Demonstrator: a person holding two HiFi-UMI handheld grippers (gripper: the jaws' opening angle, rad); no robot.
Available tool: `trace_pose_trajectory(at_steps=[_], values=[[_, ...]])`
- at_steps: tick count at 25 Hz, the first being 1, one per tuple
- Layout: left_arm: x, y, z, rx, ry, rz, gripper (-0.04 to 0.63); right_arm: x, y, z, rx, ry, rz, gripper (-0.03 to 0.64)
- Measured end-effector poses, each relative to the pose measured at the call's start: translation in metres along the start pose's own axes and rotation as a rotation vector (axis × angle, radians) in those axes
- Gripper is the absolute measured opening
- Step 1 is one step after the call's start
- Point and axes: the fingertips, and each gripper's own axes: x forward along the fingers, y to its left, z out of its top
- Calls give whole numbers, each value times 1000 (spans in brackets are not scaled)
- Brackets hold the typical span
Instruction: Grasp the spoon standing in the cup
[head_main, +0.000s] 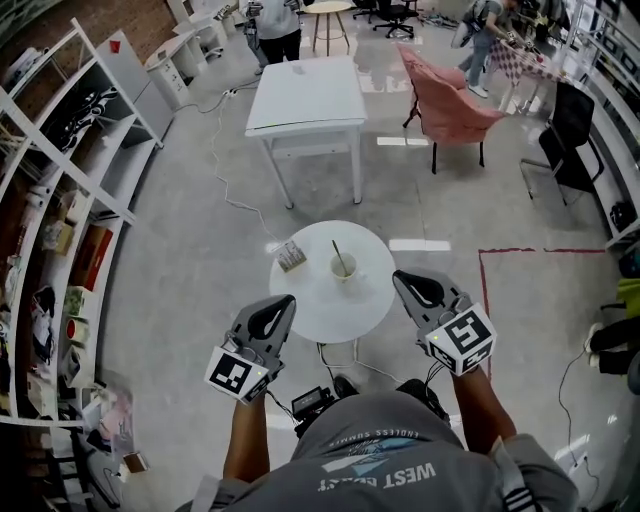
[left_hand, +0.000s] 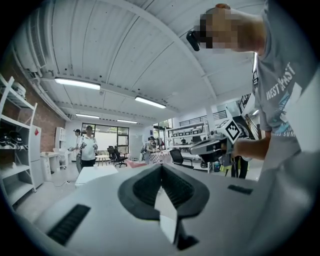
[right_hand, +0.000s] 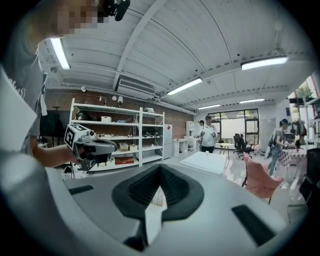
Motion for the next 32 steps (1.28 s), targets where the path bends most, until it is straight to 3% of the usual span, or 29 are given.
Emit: trace_pose_trajectory(at_steps=[5,13,29,32], values=[[-4,18,2,-38,-38,-10,5,25,10,5,-10,16,0,2],[-7,43,-10,-81,-10,39,5,69,5,10,-8,48,70,2],[20,96,-24,-148,60,289,5,178,-33,-2,3,96,335,2],[23,98,-37,-138,108,316,5,190,-41,-9,8,113,373,2]])
